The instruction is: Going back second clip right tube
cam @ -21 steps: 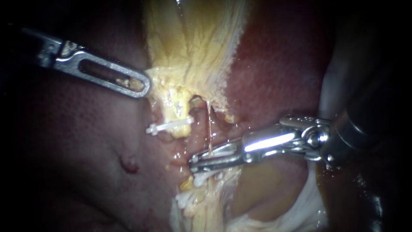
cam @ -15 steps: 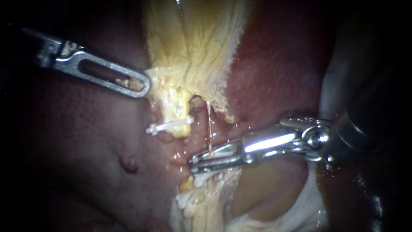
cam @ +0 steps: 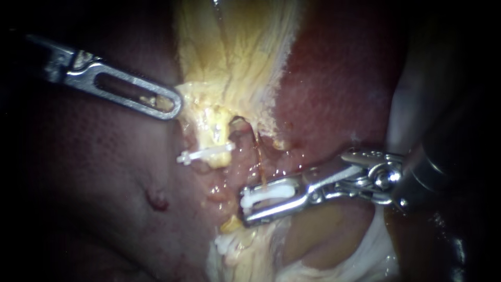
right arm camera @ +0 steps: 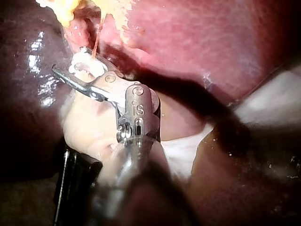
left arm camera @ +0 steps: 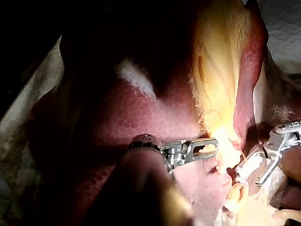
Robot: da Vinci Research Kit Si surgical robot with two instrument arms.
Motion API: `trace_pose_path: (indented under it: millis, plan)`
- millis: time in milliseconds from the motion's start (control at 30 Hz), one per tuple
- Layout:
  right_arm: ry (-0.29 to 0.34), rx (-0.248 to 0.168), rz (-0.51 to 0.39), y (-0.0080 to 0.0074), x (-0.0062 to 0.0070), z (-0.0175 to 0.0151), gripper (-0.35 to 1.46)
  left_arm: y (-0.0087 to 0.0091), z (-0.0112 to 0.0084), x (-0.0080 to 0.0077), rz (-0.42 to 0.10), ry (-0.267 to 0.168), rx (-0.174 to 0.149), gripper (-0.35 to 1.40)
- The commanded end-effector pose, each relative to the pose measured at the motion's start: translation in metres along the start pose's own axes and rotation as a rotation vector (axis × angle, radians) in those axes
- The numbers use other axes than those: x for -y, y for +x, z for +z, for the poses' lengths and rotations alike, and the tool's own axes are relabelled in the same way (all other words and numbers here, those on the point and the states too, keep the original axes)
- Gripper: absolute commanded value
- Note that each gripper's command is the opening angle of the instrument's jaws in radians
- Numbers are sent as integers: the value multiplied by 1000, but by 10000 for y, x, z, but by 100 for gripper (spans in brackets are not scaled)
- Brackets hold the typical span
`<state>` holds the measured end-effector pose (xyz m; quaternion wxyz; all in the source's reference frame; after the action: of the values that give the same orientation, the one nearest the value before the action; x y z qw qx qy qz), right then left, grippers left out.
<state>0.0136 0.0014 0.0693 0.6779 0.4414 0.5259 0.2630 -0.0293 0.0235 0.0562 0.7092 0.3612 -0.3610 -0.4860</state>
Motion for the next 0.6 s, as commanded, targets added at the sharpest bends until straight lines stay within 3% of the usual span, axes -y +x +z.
trace_pose_path:
  millis: [33, 233, 400, 500, 600]
  plan:
    - [-5, -1, -26, 0, -1, -1, 47, 0, 0, 0, 0, 0, 0, -35]
    - [-96, -34, -186, 0, -6, -2, 50, 0, 0, 1, 0, 0, 0, -35]
    - [-152, -50, -255, -2, -9, -8, 50, 0, 0, 1, 0, 0, 0, -35]
    - [-159, -49, -290, -3, -9, -12, 50, 0, 0, 1, 0, 0, 0, -35]
    - [-121, -31, -336, -5, -6, -18, 50, 0, 0, 1, 0, 0, 0, -35]
